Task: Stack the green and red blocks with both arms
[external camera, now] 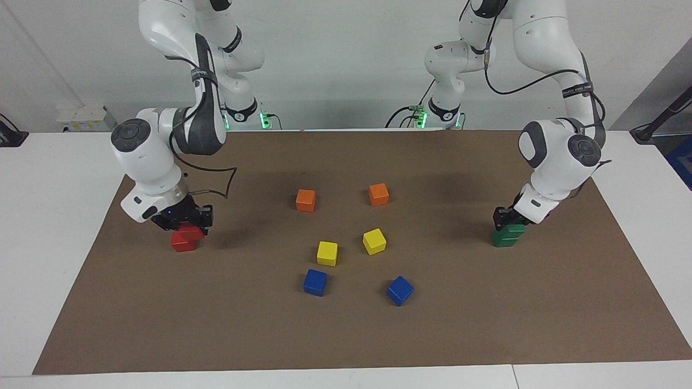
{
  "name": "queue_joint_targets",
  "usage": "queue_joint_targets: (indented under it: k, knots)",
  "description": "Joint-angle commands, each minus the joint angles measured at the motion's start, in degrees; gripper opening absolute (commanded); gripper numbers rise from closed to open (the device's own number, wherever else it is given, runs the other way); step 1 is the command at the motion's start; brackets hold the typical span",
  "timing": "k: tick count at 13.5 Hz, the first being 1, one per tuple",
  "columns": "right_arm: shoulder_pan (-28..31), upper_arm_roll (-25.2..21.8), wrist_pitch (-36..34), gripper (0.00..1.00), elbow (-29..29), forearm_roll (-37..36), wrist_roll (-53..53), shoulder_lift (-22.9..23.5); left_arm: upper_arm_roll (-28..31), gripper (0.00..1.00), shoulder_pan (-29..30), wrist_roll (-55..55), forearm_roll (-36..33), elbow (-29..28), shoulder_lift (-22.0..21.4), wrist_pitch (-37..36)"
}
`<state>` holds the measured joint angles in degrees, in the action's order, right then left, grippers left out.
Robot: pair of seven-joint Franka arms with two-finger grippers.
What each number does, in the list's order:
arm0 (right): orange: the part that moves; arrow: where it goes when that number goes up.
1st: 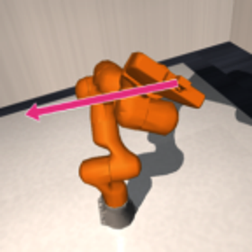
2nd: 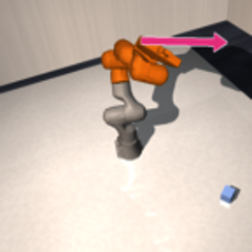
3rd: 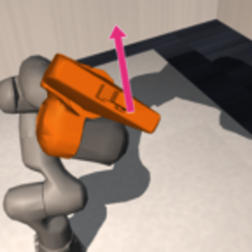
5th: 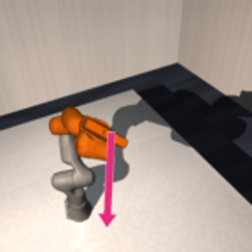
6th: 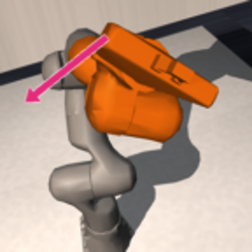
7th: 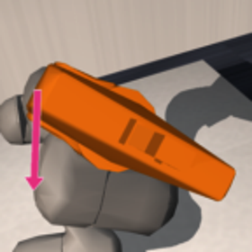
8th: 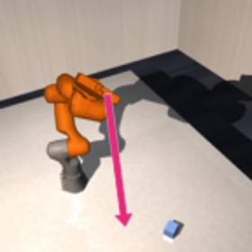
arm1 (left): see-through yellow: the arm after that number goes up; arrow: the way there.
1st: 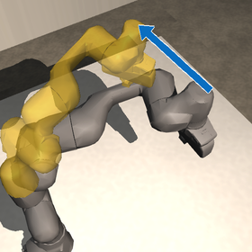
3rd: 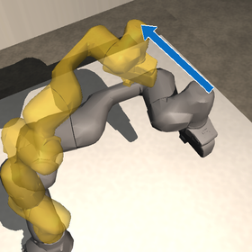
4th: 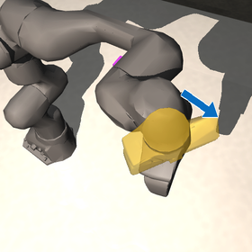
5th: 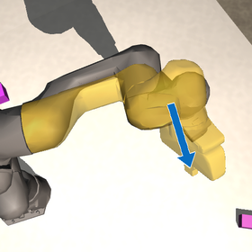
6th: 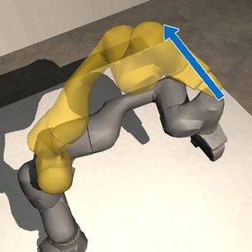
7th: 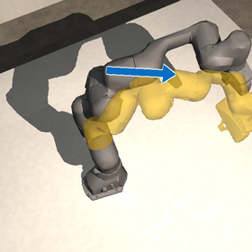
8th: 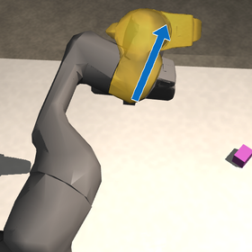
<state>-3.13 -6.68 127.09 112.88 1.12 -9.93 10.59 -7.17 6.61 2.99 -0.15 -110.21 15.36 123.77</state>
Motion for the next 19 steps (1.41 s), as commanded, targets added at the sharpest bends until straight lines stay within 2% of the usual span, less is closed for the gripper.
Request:
queue_joint_targets:
  k: [1, 5, 10, 11, 13, 14, 15, 17, 19]
  knots:
    - [2.77, 0.88, 7.28, 0.0, 8.22, 0.28, -5.01, -3.38, 0.14, 1.0, 0.07, -0.27, 1.03, -0.88, -0.94, 0.41]
    - [5.15, 0.88, 11.68, 0.0, 9.38, 0.28, -7.82, -1.98, 0.22, 1.0, 0.07, -0.27, 1.03, 0.87, -2.43, -1.59]
    - [5.33, 0.88, 14.5, 0.0, 9.47, 0.37, -7.39, 0.21, 0.22, 1.0, 0.77, -0.27, 0.33, 13.95, -5.68, -22.31]
    - [5.41, 0.88, 15.03, 0.0, 9.47, 0.46, -7.56, 0.48, 0.22, 1.0, 0.6, -0.35, 0.33, 15.02, -6.73, -25.83]
    - [6.2, 0.97, 15.3, 0.0, 9.47, 0.55, -7.47, 0.83, 0.14, 1.0, 0.86, -0.36, 0.33, 14.24, -12.07, -30.5]
    - [5.94, 0.97, 15.3, 0.06, 9.38, 1.42, -7.3, 0.92, 0.22, 1.0, 1.04, -0.36, 0.33, 12.41, -14.63, -32.87]
    - [5.77, 0.97, 15.12, 0.99, 9.2, 2.38, -7.3, 0.92, 0.14, 1.0, 0.86, -0.53, 0.33, 10.91, -15.78, -32.98]
    - [5.5, 0.88, 13.29, 1.0, 7.72, 2.39, -7.04, 1.1, 0.22, 1.0, 0.25, -0.62, 0.33, 10.37, -16.4, -33.95]
    - [4.98, 0.97, 6.46, 1.0, 3.52, 2.31, -6.25, 0.49, 0.22, 1.0, 0.07, -0.62, 0.33, 9.15, -18.15, -34.13]
